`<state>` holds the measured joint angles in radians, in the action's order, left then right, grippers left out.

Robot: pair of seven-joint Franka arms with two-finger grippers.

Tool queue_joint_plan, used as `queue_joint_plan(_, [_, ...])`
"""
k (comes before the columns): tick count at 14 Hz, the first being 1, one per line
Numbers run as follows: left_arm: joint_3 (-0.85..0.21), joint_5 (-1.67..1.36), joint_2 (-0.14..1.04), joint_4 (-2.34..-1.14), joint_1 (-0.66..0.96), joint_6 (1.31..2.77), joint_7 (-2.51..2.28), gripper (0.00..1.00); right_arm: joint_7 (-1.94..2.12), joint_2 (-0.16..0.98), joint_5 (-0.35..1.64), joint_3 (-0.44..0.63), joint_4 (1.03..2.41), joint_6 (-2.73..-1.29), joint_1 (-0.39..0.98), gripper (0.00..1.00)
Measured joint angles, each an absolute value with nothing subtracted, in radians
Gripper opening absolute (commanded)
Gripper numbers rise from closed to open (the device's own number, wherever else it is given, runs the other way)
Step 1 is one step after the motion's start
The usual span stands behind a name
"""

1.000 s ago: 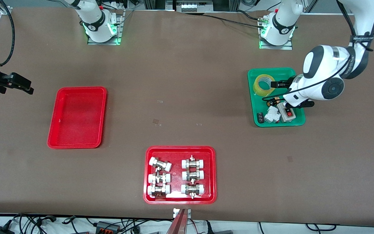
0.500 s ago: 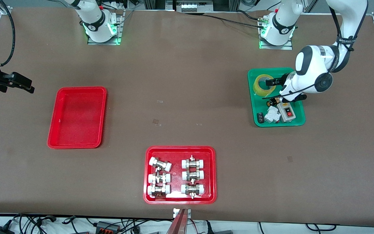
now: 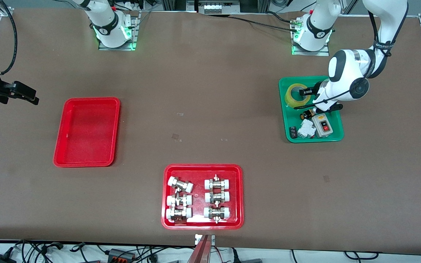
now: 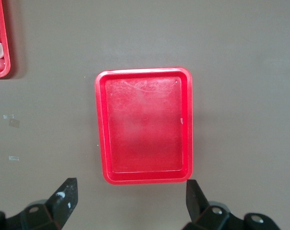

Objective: Left arm passes tape to right arm into tray
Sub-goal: 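Grasp the tape roll with the left gripper and lift it, then carry the tape toward the middle while the right gripper reaches it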

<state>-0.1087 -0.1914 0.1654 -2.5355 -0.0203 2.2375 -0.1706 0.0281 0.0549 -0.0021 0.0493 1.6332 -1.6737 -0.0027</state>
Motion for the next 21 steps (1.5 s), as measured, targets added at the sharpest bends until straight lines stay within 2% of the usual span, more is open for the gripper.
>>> queue_joint_plan(2, [-0.111,-0.195,0.165,-2.532,-0.019,2.24,-0.171,0.11,0.028,0.055,-0.002,0.049,1.633,-1.674,-0.003,1.0])
queue_joint_plan(7, [-0.112,-0.195,0.163,-2.508,-0.021,2.234,-0.171,0.1,0.028,0.055,-0.002,0.049,1.633,-1.674,-0.003,1.0])
queue_joint_plan(10, [-0.112,-0.195,0.135,-2.428,-0.022,2.125,-0.171,0.05,0.028,0.055,-0.002,0.049,1.633,-1.672,-0.003,1.0])
queue_joint_plan(13, [-0.112,-0.202,0.088,-2.282,-0.021,1.923,-0.171,0.01,0.028,0.055,-0.002,0.049,1.633,-1.672,-0.003,1.0])
queue_joint_plan(17, [-0.145,-0.412,0.058,-1.978,-0.013,1.567,-0.176,0.01,0.028,0.055,-0.002,0.049,1.633,-1.669,-0.003,1.0])
queue_joint_plan(19, [-0.216,-0.502,0.055,-1.875,-0.012,1.496,-0.234,0.01,0.028,0.055,-0.002,0.049,1.633,-1.671,-0.002,1.0])
queue_joint_plan(21, [-0.323,-0.61,0.063,-1.787,-0.007,1.488,-0.326,0.01,0.028,0.055,-0.002,0.049,1.633,-1.672,-0.002,1.0])
